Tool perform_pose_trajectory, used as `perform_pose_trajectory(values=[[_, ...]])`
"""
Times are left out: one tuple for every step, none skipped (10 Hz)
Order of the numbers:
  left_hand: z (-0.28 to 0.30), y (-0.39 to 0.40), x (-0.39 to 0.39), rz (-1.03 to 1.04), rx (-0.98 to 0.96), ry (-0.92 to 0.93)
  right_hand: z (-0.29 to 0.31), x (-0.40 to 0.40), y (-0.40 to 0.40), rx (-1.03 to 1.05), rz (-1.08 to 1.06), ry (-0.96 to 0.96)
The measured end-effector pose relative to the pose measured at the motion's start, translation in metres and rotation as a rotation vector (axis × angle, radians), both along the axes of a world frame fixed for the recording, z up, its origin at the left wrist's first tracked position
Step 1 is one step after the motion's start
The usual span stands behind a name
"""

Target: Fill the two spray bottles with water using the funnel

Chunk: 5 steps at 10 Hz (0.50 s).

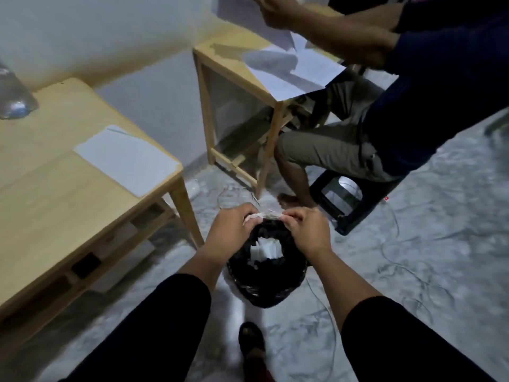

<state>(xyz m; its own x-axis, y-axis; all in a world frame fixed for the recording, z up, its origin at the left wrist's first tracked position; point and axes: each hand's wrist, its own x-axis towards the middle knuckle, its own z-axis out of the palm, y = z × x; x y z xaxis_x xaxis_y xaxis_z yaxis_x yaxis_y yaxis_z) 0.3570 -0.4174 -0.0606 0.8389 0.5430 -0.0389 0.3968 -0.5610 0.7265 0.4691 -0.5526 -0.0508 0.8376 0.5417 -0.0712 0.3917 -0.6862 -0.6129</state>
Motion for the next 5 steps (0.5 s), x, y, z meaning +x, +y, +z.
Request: perform_pose_trajectory(values=[[-0.049,-0.012,0.035,-0.073,-0.042,0.088,-0.052,0.031,-0.015,-0.097,-0.015,0.036],[-0.099,-0.013,0.062,-0.17,-0.042,0.237,-0.101,0.056,-0.021,-0.193,0.023,0.145],[-0.146,-0.015,0.067,-0.315,-0.013,0.48,-0.143,0.065,-0.024,-0.345,0.085,0.185],[-0.154,-0.005,0.062,-0.38,-0.118,0.637,-0.154,0.07,-0.015,-0.413,0.11,0.257],[-0.132,-0.01,0.035,-0.386,-0.22,0.664,-0.149,0.049,-0.02,-0.413,0.146,0.369]])
